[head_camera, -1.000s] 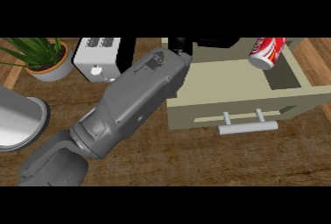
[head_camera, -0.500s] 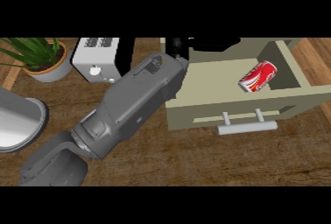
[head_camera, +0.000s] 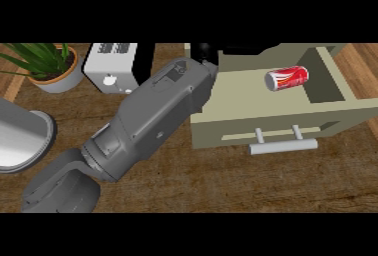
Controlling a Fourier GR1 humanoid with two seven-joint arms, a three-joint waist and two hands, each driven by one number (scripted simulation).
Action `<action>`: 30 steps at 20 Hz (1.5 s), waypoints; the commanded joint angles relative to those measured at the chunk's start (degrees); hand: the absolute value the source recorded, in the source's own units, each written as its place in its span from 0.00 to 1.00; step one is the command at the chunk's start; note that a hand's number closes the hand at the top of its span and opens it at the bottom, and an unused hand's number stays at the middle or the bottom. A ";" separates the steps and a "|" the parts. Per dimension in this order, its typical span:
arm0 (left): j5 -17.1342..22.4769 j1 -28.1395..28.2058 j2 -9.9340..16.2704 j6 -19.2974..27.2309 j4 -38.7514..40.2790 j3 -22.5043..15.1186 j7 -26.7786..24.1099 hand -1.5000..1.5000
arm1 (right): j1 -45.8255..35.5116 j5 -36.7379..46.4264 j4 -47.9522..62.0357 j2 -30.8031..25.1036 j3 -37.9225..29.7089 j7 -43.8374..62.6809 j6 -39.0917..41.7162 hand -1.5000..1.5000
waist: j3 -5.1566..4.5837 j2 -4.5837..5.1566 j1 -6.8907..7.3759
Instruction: Pick up the can, place it into the drawer and close the drawer
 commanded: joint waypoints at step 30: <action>-0.32 2.51 3.79 1.65 -6.67 0.62 1.19 0.00 | -34.12 73.49 30.75 -3.51 37.56 -15.27 -16.49 0.00 | -0.12 -1.11 6.70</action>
